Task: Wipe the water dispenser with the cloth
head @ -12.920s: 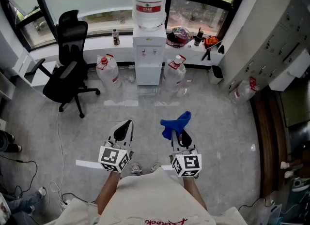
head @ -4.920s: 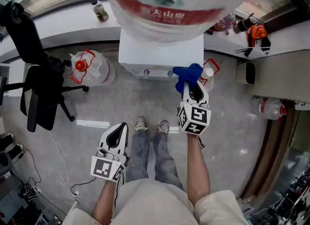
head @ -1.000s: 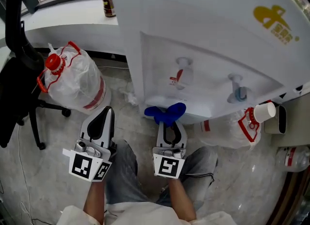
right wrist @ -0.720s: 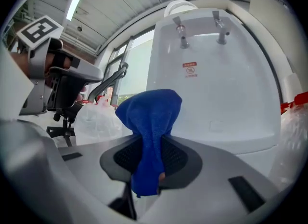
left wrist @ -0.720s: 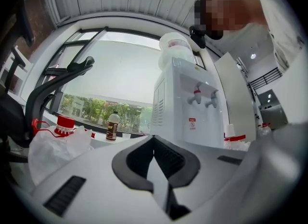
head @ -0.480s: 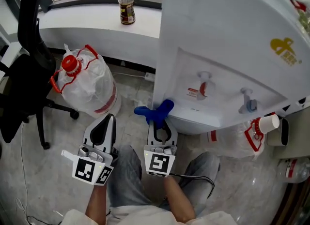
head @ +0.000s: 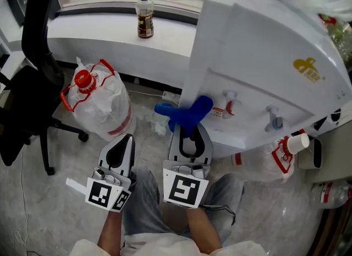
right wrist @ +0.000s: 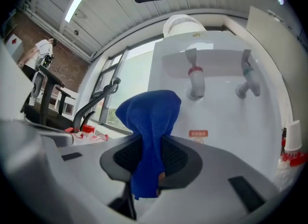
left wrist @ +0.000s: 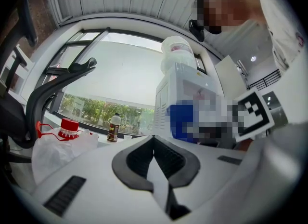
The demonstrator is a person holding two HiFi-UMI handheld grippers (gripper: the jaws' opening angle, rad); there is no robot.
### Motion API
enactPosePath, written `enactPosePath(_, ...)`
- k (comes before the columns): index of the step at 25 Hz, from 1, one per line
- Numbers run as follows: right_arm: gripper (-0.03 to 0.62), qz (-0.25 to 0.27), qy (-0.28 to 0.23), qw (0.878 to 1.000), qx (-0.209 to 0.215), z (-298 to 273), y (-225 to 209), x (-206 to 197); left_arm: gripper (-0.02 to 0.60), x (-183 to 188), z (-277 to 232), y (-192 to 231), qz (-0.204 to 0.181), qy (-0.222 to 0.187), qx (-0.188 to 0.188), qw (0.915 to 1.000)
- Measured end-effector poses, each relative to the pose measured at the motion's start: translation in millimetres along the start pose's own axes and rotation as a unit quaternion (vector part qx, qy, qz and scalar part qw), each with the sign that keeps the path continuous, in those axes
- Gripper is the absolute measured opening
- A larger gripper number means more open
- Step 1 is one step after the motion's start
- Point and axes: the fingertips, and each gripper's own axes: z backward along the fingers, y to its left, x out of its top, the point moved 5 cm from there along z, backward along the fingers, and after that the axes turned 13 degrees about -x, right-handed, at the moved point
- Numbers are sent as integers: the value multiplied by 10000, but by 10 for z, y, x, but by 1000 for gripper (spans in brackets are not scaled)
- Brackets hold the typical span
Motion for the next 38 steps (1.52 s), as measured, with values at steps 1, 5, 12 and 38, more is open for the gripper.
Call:
enactPosePath(1, 110, 43, 13, 10000, -11, -14, -2, 100, 11, 7, -2, -4, 12, -9, -17, 10000)
enactPosePath(5, 110, -58, -14, 10000, -68, -50, -10, 554, 11, 30, 42, -5, 19, -66, -36, 10000)
enactPosePath(12, 110, 42, -534, 9982, -255, -105, 7, 1142, 11, 7, 116, 10, 62, -84, -52, 9999)
enactPosePath(38, 110, 718, 1041, 9910, -449, 451, -425, -2038, 11, -48, 94, 73, -237, -2, -4, 9997)
